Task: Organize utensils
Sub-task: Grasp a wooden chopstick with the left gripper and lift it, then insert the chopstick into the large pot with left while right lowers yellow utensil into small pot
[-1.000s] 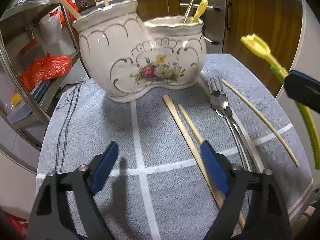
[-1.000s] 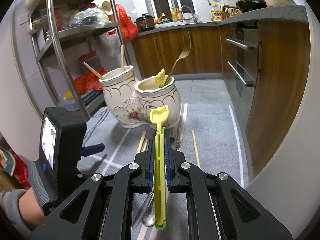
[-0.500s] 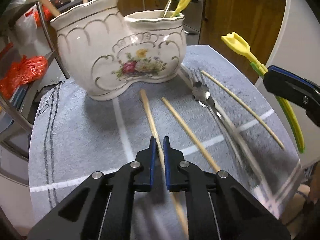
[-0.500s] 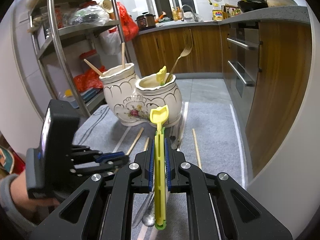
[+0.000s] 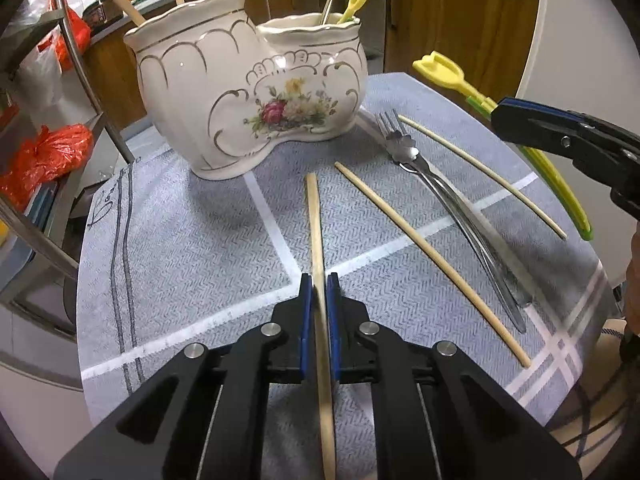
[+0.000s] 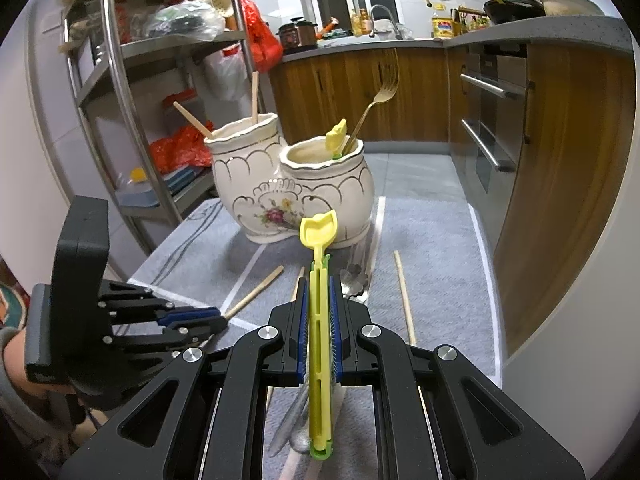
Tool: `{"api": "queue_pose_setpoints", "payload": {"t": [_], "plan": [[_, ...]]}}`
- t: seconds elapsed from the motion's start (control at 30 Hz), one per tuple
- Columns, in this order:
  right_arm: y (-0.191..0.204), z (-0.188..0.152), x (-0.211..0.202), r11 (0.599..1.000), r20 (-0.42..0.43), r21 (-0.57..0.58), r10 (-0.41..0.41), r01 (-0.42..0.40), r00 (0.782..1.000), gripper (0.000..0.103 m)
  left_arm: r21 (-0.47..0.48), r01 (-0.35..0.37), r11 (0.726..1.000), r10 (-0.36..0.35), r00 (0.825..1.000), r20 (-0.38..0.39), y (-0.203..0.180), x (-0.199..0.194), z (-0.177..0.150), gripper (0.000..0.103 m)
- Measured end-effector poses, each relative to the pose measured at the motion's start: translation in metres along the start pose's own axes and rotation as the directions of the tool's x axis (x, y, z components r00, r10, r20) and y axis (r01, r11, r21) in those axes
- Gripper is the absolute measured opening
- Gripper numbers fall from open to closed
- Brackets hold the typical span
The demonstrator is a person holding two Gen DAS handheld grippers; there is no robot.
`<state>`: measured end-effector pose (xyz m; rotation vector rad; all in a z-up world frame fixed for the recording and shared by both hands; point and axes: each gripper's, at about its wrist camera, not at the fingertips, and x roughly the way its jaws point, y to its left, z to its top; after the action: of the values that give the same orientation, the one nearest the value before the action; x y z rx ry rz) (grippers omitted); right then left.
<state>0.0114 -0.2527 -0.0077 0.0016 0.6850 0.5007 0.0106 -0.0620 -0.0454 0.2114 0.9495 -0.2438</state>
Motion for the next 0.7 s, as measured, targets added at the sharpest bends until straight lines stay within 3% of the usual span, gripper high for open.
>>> {"api": "queue_pose_setpoints", "payload": {"t": [0.17,0.3,0.47,0.7], "plan": [[0.0,0.001,-0.003,1.0,0.038,0.004,-0.005,0.004,0.999,0.011,-0.011,0.035,0.999,-0.035,0.999,0.041,0.003,-0.004,-0.005,0.006],[-0.004,0.003,-0.007,1.0,0.09,0.017,-0.008,0.007,0.996,0.011,0.01,0.084,0.996,-0.085,0.987,0.134,0.013,-0.024,-0.008,0.006],[-0.004,0.007,-0.011,1.0,0.149,0.027,-0.011,0.007,0.989,0.011,0.038,0.11,0.993,-0.116,0.937,0.328,0.031,-0.06,-0.019,0.005],[0.005,0.013,-0.013,1.0,0.232,0.01,0.005,-0.008,0.973,0.011,0.041,0.134,0.99,-0.137,0.863,0.486,0.051,-0.087,-0.02,0.005]]}}
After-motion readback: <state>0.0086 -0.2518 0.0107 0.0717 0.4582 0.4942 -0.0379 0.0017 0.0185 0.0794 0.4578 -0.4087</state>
